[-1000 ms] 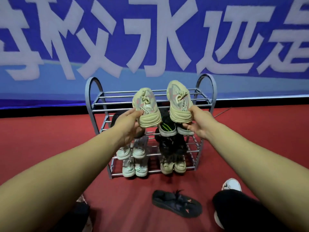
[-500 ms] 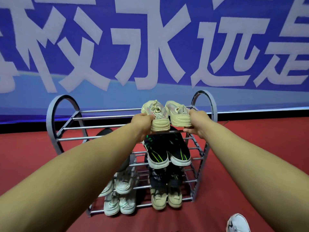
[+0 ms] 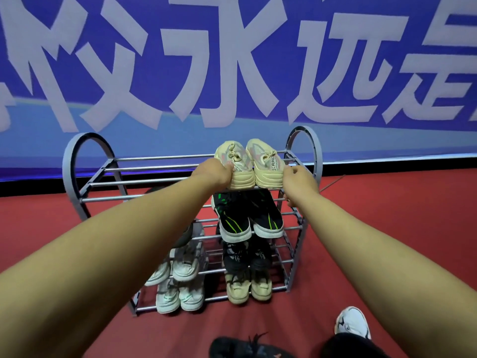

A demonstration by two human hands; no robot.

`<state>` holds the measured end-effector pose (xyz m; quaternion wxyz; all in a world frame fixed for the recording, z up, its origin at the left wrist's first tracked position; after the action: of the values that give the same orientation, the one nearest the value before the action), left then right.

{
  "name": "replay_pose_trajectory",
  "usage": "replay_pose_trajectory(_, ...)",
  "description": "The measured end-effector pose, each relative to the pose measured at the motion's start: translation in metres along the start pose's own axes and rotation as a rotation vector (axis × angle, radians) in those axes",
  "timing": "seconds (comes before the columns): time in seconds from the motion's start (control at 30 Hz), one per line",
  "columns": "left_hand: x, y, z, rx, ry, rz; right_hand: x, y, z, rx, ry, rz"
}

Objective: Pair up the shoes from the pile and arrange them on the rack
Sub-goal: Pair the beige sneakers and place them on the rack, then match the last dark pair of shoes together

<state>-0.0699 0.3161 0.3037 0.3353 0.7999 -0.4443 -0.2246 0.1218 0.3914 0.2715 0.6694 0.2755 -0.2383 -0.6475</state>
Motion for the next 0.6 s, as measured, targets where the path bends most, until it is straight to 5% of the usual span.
replay_pose_trajectory(0.13, 0.047, -0.01, 0.013, 0.219, -0.208, -0.178, 0.047, -0.011, -0.018, -0.015, 0.056, -0.06)
replay_pose_trajectory(0.33, 0.131, -0.04, 0.063, 0.385, -0.36, -0.128, 0.112, -0.06, -0.052, -0.11, 0.107, 0.076)
replay_pose_trajectory(0.6, 0.219, -0.118, 0.199, 0.482, -0.083, -0.046, 0.193, -0.162, -0.159, -0.085, -0.143, 0.272)
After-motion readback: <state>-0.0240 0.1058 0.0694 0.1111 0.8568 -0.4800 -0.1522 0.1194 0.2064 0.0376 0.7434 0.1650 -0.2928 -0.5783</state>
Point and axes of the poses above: each hand's wrist, its own x-axis away from the middle knuckle, its own y-axis out of the back of the hand, z = x × y, the point moved 1 cm from there along -x, towards the middle knuckle, and after that the axes turned 11 degrees about x, right-handed, at the moved point
